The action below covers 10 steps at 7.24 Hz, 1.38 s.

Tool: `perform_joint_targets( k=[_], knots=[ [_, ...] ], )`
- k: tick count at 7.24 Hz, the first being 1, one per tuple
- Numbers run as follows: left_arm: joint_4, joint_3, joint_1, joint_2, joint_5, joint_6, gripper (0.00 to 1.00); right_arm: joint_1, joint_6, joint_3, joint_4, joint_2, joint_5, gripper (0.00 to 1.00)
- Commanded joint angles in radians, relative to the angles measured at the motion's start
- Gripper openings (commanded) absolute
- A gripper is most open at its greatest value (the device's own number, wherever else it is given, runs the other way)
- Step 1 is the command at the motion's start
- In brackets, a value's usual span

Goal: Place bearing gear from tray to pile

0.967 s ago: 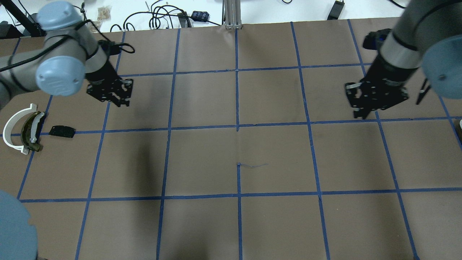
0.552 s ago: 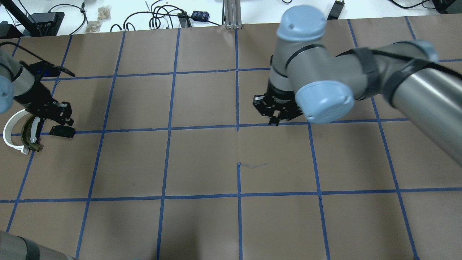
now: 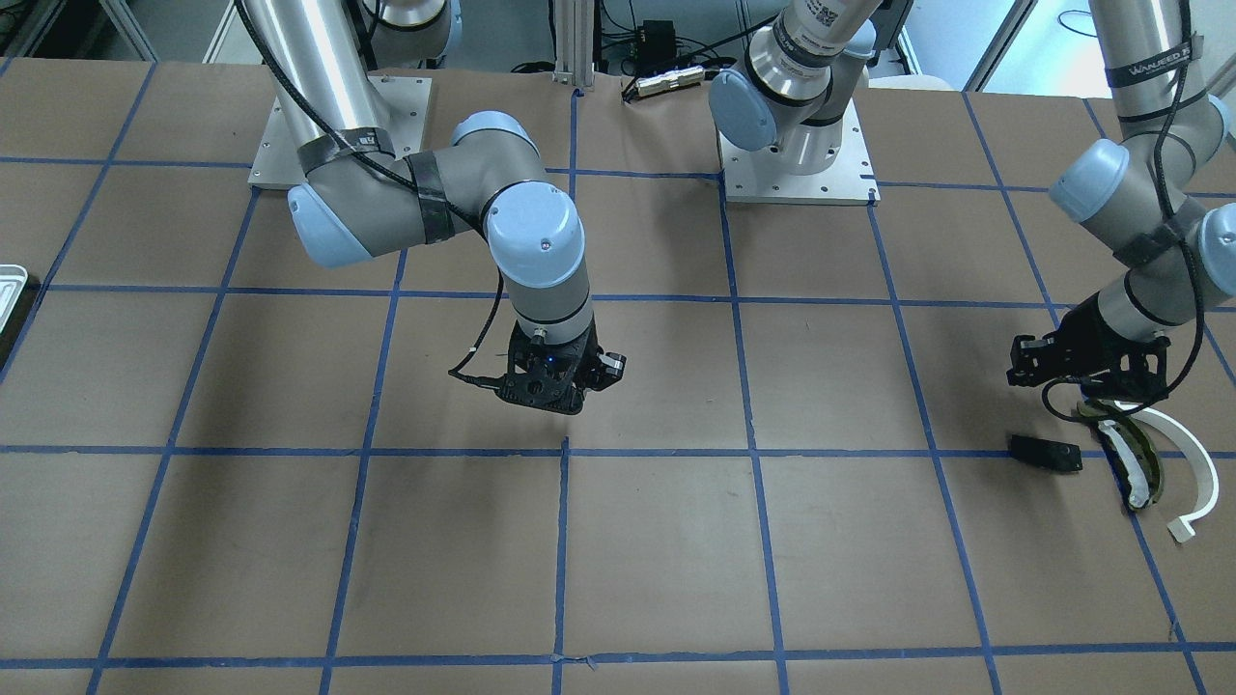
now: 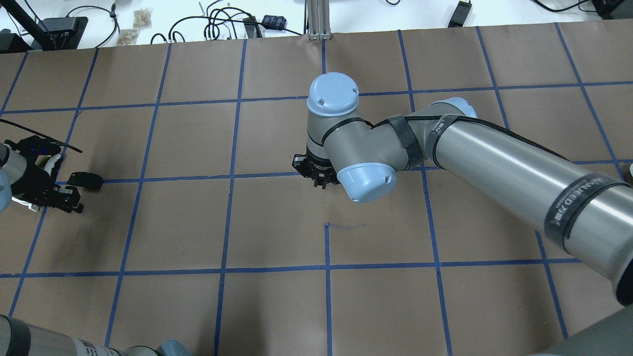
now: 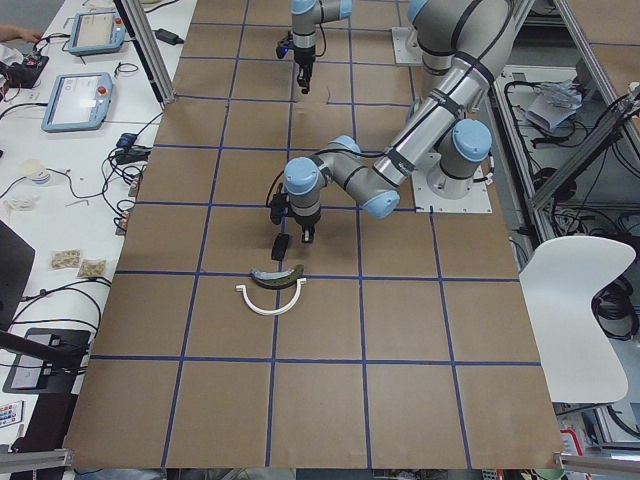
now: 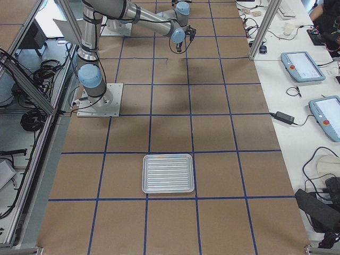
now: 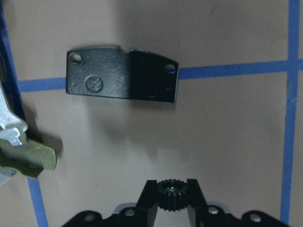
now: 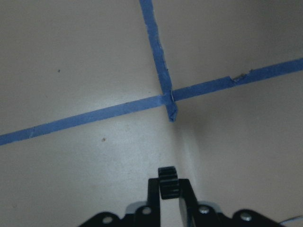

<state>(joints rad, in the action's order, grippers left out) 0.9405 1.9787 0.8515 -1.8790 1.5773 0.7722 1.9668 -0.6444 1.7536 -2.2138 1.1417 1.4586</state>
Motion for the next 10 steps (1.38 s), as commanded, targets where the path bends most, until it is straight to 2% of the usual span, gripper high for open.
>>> perform_joint_targets(
  k=[1, 2, 3, 4, 5, 6, 8, 10],
  knots=[
    [-0.019, 0.009, -0.003, -0.014, -0.012, 0.005, 0.35, -0.021, 0.009, -0.008, 0.002, 0.012, 0.000, 1.00],
    [-0.019, -0.007, -0.003, -0.020, -0.014, -0.011, 0.47, -0.035, 0.023, -0.013, 0.009, 0.059, 0.002, 1.00],
    [-0.016, -0.056, 0.000, -0.041, -0.025, -0.052, 0.51, -0.089, 0.037, -0.013, 0.034, 0.123, 0.000, 1.00],
    [0.000, -0.089, 0.013, -0.040, -0.054, -0.065, 0.58, -0.162, 0.127, -0.014, 0.130, 0.204, -0.001, 1.00],
    [0.018, -0.098, 0.030, -0.026, -0.056, -0.092, 0.59, -0.248, 0.285, -0.038, 0.272, 0.292, 0.012, 1.00],
    [0.023, -0.101, 0.096, -0.011, -0.056, -0.176, 0.62, -0.337, 0.457, -0.084, 0.377, 0.332, 0.023, 1.00],
    [0.049, -0.153, 0.272, -0.011, -0.048, -0.415, 0.62, -0.396, 0.595, -0.185, 0.595, 0.375, 0.155, 1.00],
    [0.037, -0.166, 0.450, -0.031, -0.063, -0.718, 0.62, -0.387, 0.585, -0.282, 0.693, 0.397, 0.077, 1.00]
  ],
)
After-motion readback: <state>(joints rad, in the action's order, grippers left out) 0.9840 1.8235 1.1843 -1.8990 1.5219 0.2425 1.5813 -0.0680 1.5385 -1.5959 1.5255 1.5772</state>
